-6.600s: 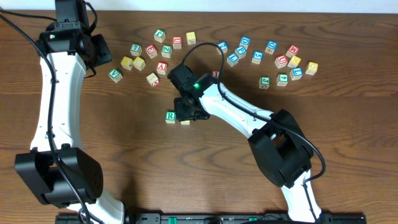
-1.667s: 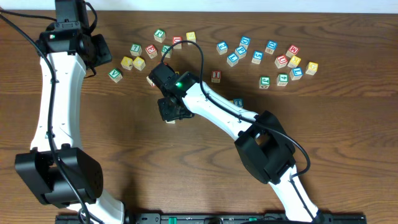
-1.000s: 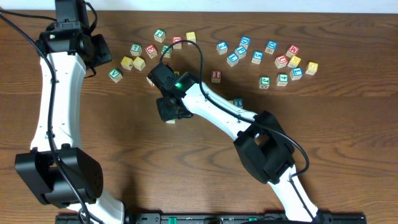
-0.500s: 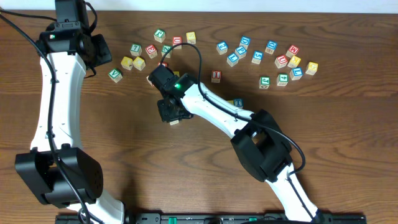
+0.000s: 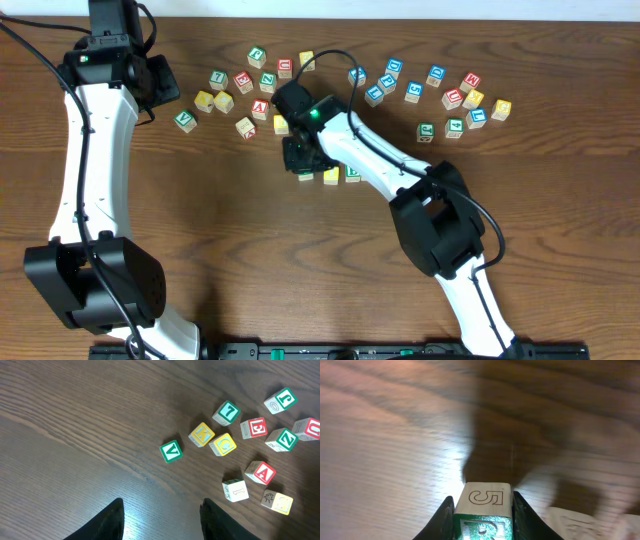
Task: Spell out ROBOT
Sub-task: 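Lower the R block at the left end of the row and release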
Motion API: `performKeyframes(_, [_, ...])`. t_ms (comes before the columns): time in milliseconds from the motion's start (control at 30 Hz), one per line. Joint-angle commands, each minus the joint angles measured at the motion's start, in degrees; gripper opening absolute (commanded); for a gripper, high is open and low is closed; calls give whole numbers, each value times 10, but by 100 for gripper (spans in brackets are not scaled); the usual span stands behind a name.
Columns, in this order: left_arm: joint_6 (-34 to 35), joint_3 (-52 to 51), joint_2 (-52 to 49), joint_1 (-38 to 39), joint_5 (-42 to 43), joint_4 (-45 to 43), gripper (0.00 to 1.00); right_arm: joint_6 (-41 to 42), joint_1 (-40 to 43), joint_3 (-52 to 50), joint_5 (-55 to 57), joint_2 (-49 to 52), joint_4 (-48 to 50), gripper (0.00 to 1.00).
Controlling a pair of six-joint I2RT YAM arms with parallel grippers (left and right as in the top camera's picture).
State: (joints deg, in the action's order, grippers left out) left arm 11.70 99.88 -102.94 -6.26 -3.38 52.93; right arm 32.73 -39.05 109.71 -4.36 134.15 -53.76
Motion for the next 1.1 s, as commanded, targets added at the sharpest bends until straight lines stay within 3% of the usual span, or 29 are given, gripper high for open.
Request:
performKeyframes(0, [-10, -5, 7, -1, -5, 2, 49, 33, 12, 3, 40, 5, -20, 20])
performKeyframes(667, [-10, -5, 7, -1, -5, 2, 49, 31, 33, 5, 40, 5, -85, 24])
performKeyframes(867, [-10, -5, 7, -1, -5, 2, 48, 17, 35, 9, 40, 4, -93, 41])
performKeyframes(1067, [-10, -5, 7, -1, -5, 2, 49, -4, 40, 52, 32, 4, -117, 42])
